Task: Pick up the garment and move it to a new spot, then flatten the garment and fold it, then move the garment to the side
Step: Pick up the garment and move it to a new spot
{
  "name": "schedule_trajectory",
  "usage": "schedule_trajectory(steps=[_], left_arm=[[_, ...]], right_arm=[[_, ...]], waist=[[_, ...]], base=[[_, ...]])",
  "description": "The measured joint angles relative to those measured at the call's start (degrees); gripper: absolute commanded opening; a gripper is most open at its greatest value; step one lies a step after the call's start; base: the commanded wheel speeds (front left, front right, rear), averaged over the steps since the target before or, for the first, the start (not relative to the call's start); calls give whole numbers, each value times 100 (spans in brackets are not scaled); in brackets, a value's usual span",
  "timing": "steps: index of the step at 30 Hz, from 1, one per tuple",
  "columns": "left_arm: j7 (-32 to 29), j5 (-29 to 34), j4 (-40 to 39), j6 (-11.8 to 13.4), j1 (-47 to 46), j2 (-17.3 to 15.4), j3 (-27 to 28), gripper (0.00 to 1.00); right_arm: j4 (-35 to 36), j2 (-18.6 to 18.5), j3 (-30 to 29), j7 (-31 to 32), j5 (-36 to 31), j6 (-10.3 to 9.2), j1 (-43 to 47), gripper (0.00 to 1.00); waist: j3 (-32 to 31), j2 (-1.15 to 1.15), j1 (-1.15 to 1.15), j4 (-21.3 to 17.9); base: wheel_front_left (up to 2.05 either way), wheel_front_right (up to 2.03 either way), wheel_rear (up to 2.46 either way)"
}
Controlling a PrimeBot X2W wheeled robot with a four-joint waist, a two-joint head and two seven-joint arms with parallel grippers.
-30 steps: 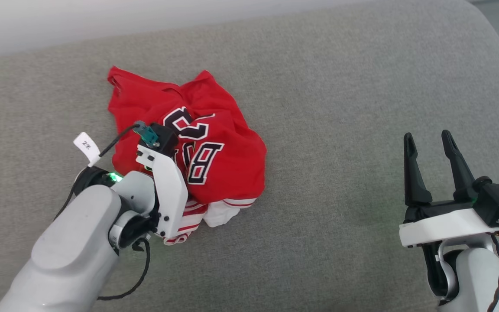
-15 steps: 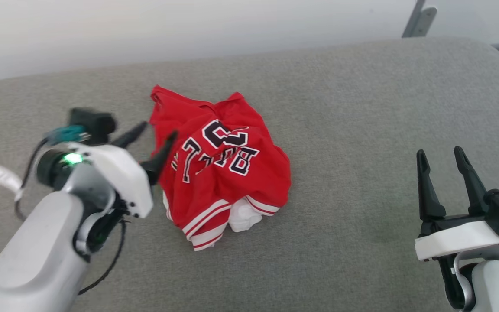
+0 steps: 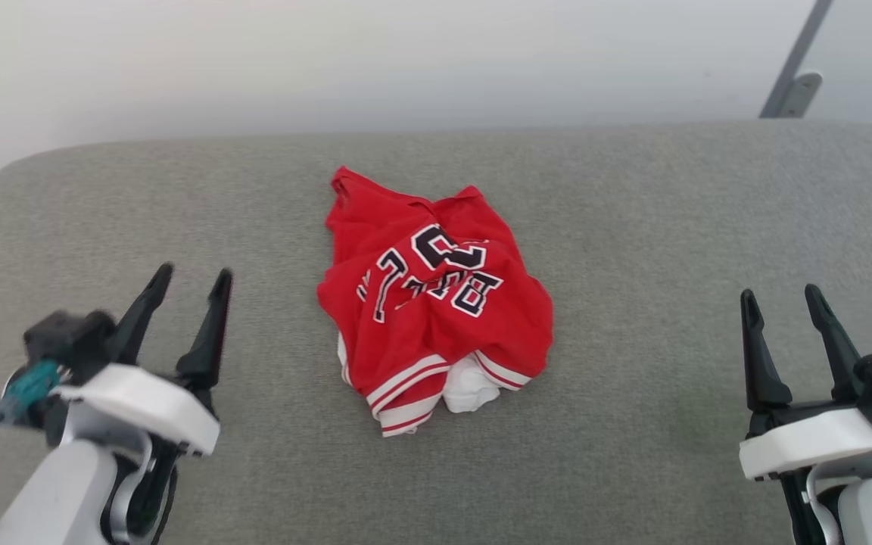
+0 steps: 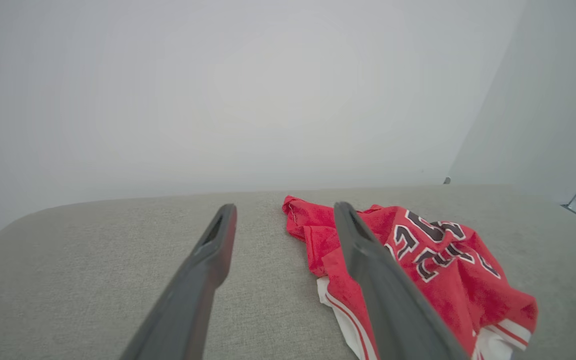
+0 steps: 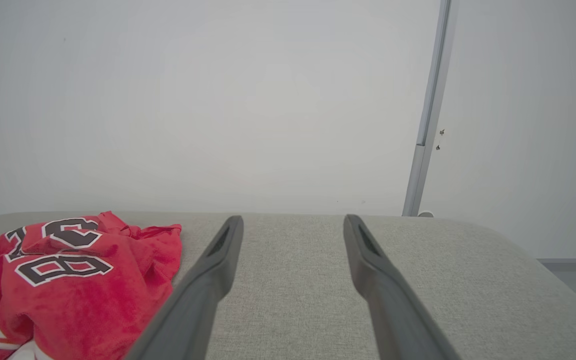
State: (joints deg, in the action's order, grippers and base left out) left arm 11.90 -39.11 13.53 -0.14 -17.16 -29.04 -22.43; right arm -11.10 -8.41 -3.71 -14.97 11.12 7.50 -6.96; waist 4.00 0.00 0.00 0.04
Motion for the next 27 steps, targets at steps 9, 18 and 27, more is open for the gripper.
schedule_trajectory(steps=[9,18,27], left_arm=[[283,94,-85,175,800,159,377,100],[307,467,-396,-18,1606,621,1203,100],[307,906,-366,-347,2032,1104,1914,100]], right_arm=[[-11,-18,-21,0,-8,0,188,100],[-1,-40,-16,0,54,0,312,100],[9,-30,37,0,88,0,459,100]], waist=[[-177,0,0,283],[-299,0,0,430],[-360,0,0,474]], base=[[0,0,0],[0,0,0],[0,0,0]])
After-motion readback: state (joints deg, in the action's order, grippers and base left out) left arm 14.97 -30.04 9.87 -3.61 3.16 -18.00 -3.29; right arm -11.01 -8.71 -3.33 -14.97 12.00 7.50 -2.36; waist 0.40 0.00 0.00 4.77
